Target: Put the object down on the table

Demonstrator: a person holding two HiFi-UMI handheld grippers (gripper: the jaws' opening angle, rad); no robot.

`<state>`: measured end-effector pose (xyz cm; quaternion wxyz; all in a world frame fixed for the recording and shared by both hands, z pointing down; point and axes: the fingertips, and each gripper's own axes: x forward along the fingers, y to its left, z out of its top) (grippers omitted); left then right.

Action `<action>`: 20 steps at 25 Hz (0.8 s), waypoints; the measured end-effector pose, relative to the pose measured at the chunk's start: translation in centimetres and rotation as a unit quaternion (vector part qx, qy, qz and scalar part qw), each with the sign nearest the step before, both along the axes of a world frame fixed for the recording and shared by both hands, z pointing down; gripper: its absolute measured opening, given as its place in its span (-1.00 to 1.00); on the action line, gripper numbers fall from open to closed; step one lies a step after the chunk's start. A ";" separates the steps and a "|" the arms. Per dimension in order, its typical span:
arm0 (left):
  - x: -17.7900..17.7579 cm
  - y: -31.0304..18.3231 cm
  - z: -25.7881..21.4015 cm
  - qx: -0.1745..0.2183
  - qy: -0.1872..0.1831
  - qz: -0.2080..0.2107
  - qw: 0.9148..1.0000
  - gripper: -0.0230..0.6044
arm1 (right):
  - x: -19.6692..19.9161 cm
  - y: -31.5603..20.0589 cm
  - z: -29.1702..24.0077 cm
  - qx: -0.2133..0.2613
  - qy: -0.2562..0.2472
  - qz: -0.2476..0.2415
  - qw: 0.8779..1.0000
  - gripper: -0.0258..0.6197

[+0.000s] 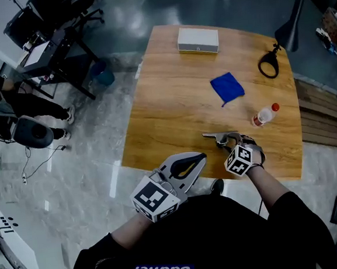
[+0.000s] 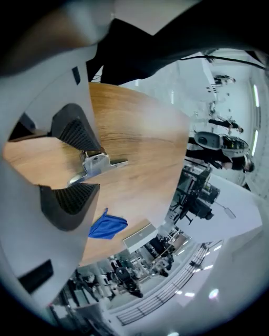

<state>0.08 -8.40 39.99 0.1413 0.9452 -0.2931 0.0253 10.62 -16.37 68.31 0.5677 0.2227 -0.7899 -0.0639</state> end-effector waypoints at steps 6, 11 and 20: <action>1.0 0.0 -0.9 0.018 0.014 0.017 1.000 -0.92 | -0.3 1.8 -6.5 -0.070 -0.204 0.103 0.971 -0.36; 2.3 0.0 -1.0 0.023 0.021 0.032 0.999 -0.92 | -1.4 3.3 -12.6 -0.106 -0.373 0.139 0.911 -0.37; 3.6 -0.2 -1.5 0.026 0.021 0.050 0.998 -0.92 | -3.1 4.7 -23.6 -0.108 -0.567 0.126 0.807 -0.77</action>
